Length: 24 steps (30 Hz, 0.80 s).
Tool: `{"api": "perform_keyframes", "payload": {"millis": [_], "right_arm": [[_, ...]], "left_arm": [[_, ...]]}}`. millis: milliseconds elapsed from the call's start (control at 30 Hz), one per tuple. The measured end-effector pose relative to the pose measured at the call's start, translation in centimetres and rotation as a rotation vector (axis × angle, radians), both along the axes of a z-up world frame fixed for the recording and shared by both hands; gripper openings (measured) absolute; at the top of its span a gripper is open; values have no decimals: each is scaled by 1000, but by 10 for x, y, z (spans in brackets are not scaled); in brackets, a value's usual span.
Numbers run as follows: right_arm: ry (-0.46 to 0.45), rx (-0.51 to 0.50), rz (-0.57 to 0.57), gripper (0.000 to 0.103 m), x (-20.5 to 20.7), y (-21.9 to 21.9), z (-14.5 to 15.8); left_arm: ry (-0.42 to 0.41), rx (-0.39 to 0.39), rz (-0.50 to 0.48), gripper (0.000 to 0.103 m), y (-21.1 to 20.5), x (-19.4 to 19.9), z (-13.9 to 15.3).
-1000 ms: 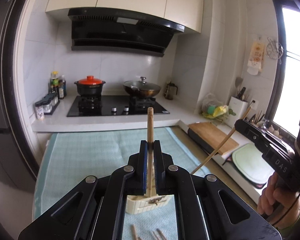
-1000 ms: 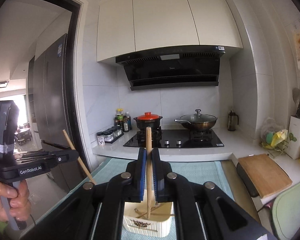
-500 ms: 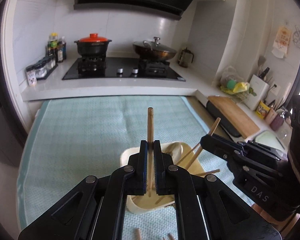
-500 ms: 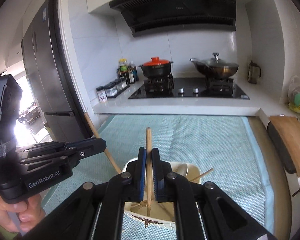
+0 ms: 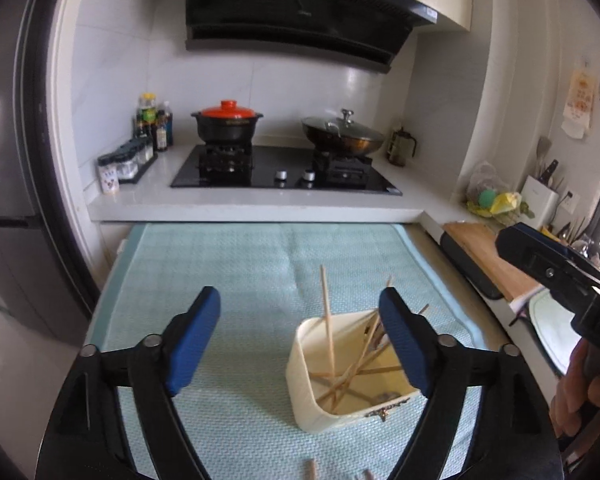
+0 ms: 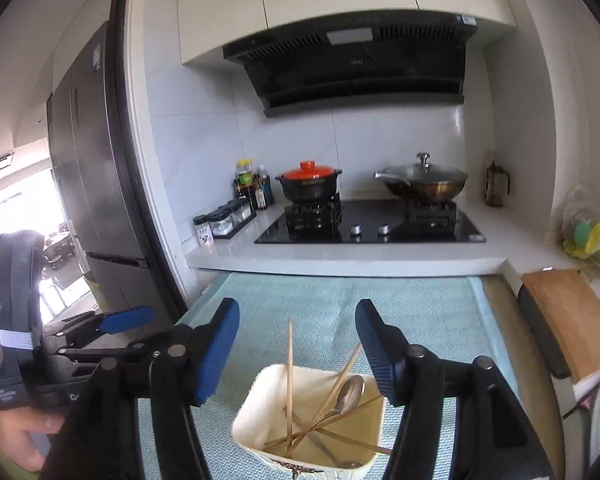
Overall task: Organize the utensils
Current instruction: 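Open both tools to drop the chopsticks into the basket, then move both open tools back down toward the remaining chopsticks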
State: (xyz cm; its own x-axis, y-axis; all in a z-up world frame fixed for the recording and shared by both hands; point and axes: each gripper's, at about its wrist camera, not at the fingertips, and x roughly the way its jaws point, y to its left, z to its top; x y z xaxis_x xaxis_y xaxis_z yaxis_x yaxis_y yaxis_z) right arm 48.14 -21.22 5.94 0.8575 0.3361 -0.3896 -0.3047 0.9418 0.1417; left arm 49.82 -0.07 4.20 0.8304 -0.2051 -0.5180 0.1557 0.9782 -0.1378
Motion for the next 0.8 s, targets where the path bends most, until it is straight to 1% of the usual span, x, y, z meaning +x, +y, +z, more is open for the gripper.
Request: {"api": "perform_keyframes", "payload": {"millis": [67,133,233,400,533,667,800], "right_arm": [[-17,-27,3,63,-25,-1,10],[-20,-52,10,71,-50,-1,11],[-30,-96,22,74,-91,-1,0],[-15,-183,3,74,-151,1,-43],[51,-167,-29,75,-189,-9,-83],[116,-175,-71,74,-221,-19,-121],[136,-237,-115,75,-250,-26,-148]], "left_arm": [[-33,-4,22,100,7,-28,5],[-44,-3,19,100,10,-56,1],[-12,31,-10,101,7,-95,-20],[56,113,-56,101,-9,-160,-68],[90,151,-67,101,-20,-204,-103],[125,142,-82,101,-29,-232,-127],[137,114,-70,101,-28,-250,-142]]}}
